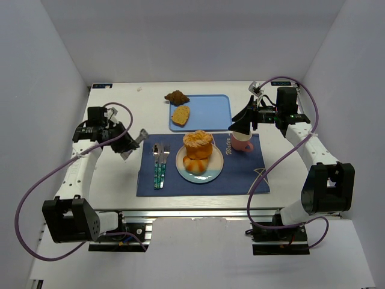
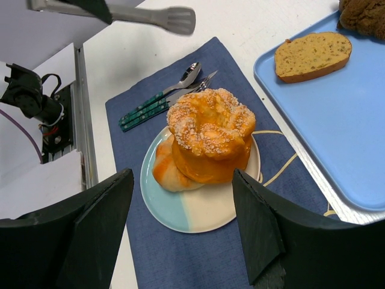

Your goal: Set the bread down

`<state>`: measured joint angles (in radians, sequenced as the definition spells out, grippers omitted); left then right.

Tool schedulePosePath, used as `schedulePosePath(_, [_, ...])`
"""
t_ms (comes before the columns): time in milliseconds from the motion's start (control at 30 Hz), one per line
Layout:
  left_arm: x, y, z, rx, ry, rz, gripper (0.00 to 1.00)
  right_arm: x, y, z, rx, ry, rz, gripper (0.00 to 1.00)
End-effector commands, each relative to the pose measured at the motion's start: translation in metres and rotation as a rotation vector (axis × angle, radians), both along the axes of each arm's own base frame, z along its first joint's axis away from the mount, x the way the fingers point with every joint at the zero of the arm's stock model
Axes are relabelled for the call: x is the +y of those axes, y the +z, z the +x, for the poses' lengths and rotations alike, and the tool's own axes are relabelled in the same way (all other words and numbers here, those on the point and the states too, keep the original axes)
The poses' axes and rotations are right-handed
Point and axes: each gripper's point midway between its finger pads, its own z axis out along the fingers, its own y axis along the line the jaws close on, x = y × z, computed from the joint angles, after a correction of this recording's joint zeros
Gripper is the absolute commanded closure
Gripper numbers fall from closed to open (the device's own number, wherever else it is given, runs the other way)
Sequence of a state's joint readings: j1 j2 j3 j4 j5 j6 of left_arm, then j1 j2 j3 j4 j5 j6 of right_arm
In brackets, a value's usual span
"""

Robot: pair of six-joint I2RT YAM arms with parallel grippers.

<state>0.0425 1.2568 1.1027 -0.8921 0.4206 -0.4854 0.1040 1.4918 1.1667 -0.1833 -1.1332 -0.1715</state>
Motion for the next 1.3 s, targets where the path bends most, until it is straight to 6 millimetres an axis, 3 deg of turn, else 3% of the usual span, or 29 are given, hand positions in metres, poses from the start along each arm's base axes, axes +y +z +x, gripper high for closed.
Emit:
schedulePosePath(0, [0.07, -0.015, 0.012, -0.037, 0.179, 0.332, 0.85, 0.0, 0.013, -0.008, -0.041, 0.027, 0.022, 0.28])
schedulePosePath(67, [0.093, -0.035, 0.02, -0.04, 0.187, 0.444, 0.88, 0.0, 0.013, -0.01, -0.039, 0.035, 0.023, 0.28])
schedulePosePath(267, [0.128, -0.074, 0.048, -0.087, 0.062, 0.634, 0.89, 0.0, 0.018, -0.009, -0.066, 0.045, 0.019, 0.28])
schedulePosePath(333, [0.134, -0.089, 0.048, -0.088, 0.023, 0.675, 0.86, 0.0, 0.018, -0.01, -0.058, 0.042, 0.02, 0.28])
schedulePosePath(367, [0.14, -0.093, 0.054, -0.105, 0.007, 0.704, 0.83, 0.0, 0.017, -0.01, -0.052, 0.042, 0.019, 0.28])
schedulePosePath(500, [0.153, -0.122, 0.056, -0.052, -0.03, 0.697, 0.54, -0.002, 0.017, -0.012, -0.05, 0.038, 0.006, 0.28])
schedulePosePath(567, [0.158, -0.144, 0.051, 0.018, -0.046, 0.666, 0.51, -0.001, 0.018, -0.011, -0.06, 0.041, 0.002, 0.28])
schedulePosePath(733, [0.165, -0.163, 0.05, 0.105, -0.054, 0.643, 0.46, -0.002, 0.019, -0.011, -0.056, 0.039, -0.004, 0.28])
schedulePosePath(800, [0.168, -0.16, 0.051, 0.096, -0.04, 0.652, 0.44, -0.002, 0.019, -0.009, -0.054, 0.035, -0.006, 0.28])
schedulePosePath(867, [0.173, -0.151, 0.054, 0.075, -0.006, 0.675, 0.36, -0.003, 0.02, -0.009, -0.056, 0.031, -0.01, 0.28])
schedulePosePath(900, [0.175, -0.144, 0.055, 0.058, 0.009, 0.683, 0.29, -0.004, 0.02, -0.008, -0.069, 0.027, -0.02, 0.28])
schedulePosePath(933, [0.179, -0.13, 0.057, 0.026, 0.043, 0.702, 0.09, -0.004, 0.018, -0.009, -0.063, 0.027, -0.027, 0.19])
schedulePosePath(967, [0.179, -0.122, 0.058, 0.003, 0.051, 0.707, 0.04, -0.006, 0.016, -0.007, -0.062, 0.007, -0.045, 0.15])
schedulePosePath(1067, [0.176, -0.083, 0.06, -0.092, 0.131, 0.686, 0.02, -0.011, 0.012, 0.002, -0.039, -0.07, -0.081, 0.11])
schedulePosePath(1167, [0.168, -0.036, 0.058, -0.209, 0.21, 0.64, 0.02, -0.032, 0.001, 0.033, 0.027, -0.305, -0.189, 0.11])
schedulePosePath(1233, [0.156, -0.002, 0.054, -0.307, 0.262, 0.576, 0.02, -0.04, -0.007, 0.044, 0.044, -0.367, -0.23, 0.11])
schedulePosePath(1267, [0.14, 0.009, 0.054, -0.353, 0.237, 0.504, 0.02, -0.044, -0.009, 0.049, 0.043, -0.392, -0.246, 0.11])
